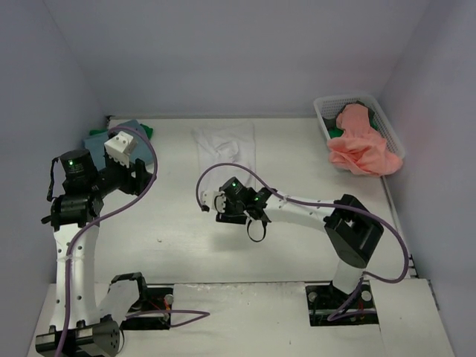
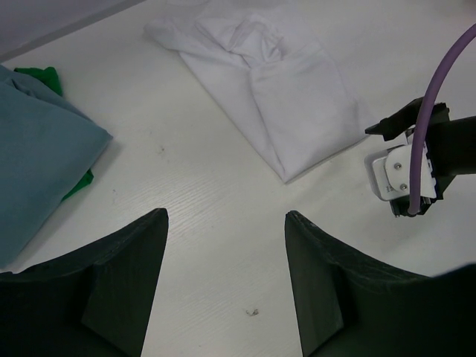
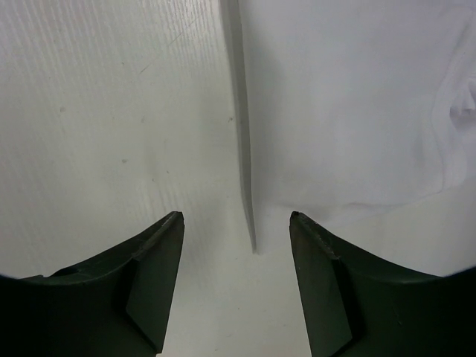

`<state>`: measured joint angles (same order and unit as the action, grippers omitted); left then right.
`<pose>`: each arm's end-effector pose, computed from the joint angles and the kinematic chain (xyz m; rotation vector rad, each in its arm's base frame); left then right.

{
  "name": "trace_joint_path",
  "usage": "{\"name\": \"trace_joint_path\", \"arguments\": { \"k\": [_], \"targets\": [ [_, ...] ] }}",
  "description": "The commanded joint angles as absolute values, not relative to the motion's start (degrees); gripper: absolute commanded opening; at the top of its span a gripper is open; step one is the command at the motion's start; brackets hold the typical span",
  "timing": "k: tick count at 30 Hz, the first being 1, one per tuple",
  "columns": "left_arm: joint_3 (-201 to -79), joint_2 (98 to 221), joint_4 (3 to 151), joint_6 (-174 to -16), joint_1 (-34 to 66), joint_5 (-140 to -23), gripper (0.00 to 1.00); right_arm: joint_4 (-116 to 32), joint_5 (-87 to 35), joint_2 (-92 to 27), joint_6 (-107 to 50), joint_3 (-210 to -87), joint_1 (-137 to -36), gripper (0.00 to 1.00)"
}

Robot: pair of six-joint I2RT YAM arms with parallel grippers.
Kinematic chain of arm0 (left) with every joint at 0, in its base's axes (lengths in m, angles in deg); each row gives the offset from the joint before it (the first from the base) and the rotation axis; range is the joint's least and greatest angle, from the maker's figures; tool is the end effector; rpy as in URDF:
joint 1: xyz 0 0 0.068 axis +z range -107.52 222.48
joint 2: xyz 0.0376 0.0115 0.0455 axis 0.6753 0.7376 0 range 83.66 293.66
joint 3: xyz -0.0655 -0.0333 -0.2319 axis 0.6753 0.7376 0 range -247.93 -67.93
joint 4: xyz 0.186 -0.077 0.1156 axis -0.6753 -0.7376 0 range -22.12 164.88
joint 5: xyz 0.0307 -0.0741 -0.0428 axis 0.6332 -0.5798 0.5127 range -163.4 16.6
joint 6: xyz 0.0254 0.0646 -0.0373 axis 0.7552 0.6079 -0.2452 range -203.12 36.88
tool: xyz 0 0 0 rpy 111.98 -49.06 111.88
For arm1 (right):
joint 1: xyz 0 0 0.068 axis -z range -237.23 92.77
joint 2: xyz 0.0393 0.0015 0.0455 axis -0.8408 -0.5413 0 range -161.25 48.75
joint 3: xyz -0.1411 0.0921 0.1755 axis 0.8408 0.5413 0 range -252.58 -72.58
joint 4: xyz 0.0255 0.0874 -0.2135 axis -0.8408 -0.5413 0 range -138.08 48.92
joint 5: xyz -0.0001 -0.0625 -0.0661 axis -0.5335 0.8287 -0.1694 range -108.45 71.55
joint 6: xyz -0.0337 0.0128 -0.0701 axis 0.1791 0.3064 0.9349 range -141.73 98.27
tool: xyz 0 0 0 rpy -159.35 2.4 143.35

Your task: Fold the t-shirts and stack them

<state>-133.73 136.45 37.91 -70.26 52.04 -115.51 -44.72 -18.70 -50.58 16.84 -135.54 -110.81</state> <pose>0.1918 -0.0136 0.3554 0.5148 1.8325 -0.4640 0.2218 0.3010 0.1745 -1.6389 1.5752 0.1435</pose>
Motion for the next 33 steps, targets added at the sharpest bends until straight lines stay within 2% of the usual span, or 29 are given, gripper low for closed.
{"name": "trace_joint_path", "arguments": {
  "k": [1, 33],
  "targets": [
    [-134.37, 135.43, 41.13, -70.46, 52.5, -116.65, 0.59, -39.43, -17.06, -51.27, 17.38, -134.28, -110.84, 0.56],
    [-134.2, 136.57, 41.13, -70.2, 52.5, -116.65, 0.59, -29.04, -14.84, -61.73, 21.25, -132.17, -110.23, 0.56]
  ]
}}
